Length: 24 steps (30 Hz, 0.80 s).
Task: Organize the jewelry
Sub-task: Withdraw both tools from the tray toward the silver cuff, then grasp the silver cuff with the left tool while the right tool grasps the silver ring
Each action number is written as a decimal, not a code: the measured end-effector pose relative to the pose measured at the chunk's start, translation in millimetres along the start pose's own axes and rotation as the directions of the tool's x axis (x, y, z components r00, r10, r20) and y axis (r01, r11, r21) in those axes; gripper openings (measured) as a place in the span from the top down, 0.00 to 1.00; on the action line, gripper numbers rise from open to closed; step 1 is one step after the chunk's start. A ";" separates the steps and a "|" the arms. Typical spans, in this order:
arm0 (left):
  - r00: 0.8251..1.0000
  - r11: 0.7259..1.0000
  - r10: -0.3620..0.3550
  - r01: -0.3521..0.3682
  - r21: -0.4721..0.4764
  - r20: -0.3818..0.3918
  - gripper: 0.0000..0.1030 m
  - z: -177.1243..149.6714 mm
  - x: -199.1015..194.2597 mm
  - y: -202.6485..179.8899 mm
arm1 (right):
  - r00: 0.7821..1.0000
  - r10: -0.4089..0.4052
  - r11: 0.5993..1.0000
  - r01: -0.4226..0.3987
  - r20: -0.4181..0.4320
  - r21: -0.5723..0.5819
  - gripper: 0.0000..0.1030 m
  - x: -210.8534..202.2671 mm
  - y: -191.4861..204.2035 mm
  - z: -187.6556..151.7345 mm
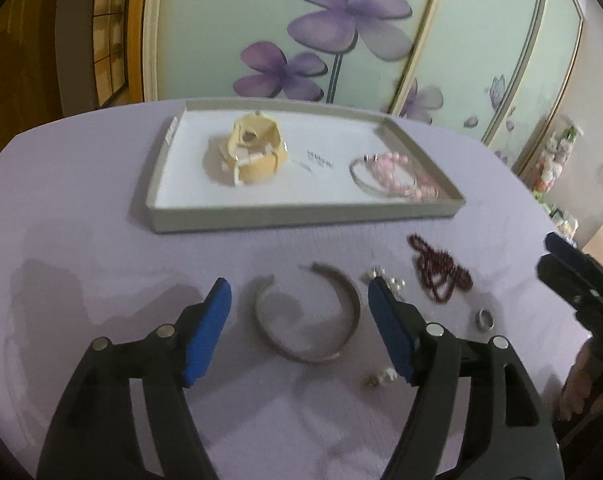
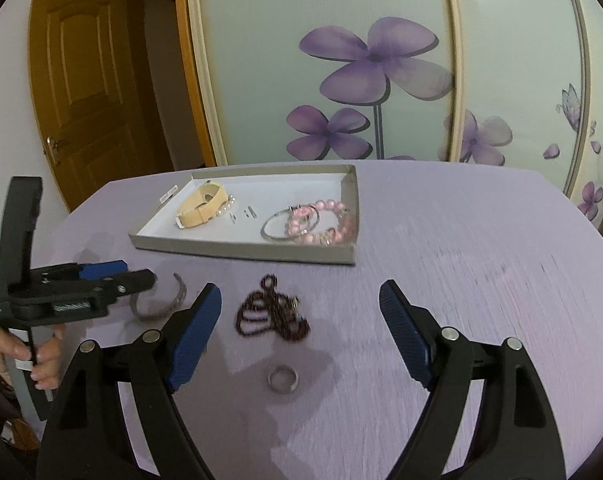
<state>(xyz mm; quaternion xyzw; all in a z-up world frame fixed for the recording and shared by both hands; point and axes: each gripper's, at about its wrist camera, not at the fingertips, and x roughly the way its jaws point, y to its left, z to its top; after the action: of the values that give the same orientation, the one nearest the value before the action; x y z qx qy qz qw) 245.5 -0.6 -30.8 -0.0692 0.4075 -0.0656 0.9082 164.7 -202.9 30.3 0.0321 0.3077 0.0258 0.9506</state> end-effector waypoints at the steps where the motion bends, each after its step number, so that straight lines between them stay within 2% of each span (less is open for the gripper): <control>1: 1.000 1.000 0.006 -0.006 0.004 -0.007 0.30 -1.6 1.5 -1.7 | 1.000 0.001 1.000 -0.001 -0.001 0.006 0.20 -2.0 -2.1 -2.0; 7: 0.997 0.998 0.060 -0.059 0.011 -0.056 0.29 -5.3 15.3 -8.8 | 1.000 0.006 1.000 -0.006 -0.001 0.028 0.20 -5.4 -7.9 -8.3; 16: 0.993 0.995 0.100 -0.098 0.037 -0.068 0.28 -2.7 21.5 -21.0 | 1.000 0.011 0.999 -0.011 -0.009 0.030 0.20 -4.5 -8.6 -11.1; 19: 0.988 0.988 0.143 -0.139 0.061 -0.065 0.34 -2.6 23.3 -24.1 | 1.000 0.012 0.999 -0.012 -0.011 0.031 0.20 -4.3 -8.7 -11.8; 24: 0.988 0.989 0.140 -0.137 0.055 -0.062 0.35 -2.5 22.3 -20.5 | 1.000 0.017 0.999 -0.016 -0.014 0.030 0.19 -5.1 -6.5 -13.4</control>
<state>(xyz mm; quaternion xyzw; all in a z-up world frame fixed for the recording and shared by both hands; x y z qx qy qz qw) 257.0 -24.9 -45.1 -0.0157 0.4392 -0.0146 0.8981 152.9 -209.1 22.0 0.0485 0.3145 0.0294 0.9475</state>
